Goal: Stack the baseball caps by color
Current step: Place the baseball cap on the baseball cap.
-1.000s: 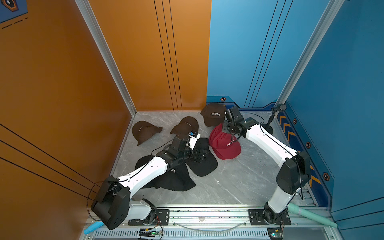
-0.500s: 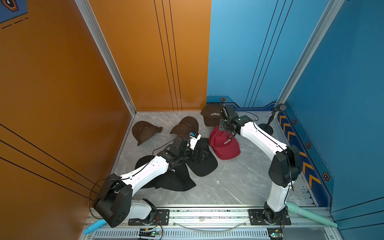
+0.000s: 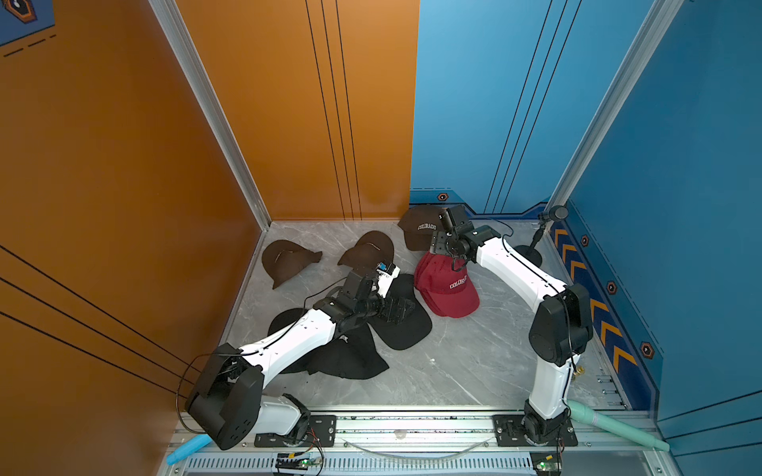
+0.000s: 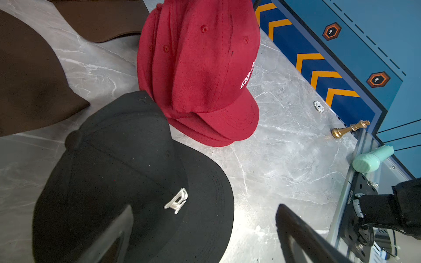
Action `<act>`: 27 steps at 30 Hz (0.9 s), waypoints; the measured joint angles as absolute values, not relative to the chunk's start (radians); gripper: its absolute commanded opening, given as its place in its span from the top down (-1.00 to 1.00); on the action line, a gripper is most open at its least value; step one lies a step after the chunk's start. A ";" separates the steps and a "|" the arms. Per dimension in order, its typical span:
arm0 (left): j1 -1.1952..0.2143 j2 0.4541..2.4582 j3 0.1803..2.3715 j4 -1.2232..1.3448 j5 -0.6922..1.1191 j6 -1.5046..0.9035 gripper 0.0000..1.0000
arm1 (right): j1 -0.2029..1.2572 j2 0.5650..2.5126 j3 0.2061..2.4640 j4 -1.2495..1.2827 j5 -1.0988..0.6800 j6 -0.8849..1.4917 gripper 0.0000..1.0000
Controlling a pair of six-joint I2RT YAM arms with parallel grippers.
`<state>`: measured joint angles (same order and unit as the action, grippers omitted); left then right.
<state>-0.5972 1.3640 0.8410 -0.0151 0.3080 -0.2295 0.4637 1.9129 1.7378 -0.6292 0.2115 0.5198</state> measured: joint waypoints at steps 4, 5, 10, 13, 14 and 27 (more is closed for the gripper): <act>-0.597 1.366 0.846 -0.019 0.308 -0.229 -0.95 | 0.457 1.883 1.703 -0.592 0.140 0.471 -0.99; -0.597 1.366 0.848 -0.019 0.308 -0.229 -0.95 | 0.454 1.862 1.678 -0.581 0.122 0.460 -0.99; -0.597 1.365 0.859 -0.027 0.308 -0.226 -0.95 | 0.415 1.686 1.488 -0.496 0.005 0.394 -0.99; -0.597 1.365 0.859 -0.029 0.308 -0.226 -0.95 | 0.383 1.586 1.381 -0.443 -0.059 0.355 -0.99; -0.597 1.365 0.859 -0.030 0.308 -0.226 -0.95 | 0.373 1.565 1.355 -0.431 -0.075 0.343 -0.99; -0.598 1.371 0.880 -0.046 0.308 -0.225 -0.95 | 0.319 1.625 1.304 -0.402 -0.175 0.212 -0.94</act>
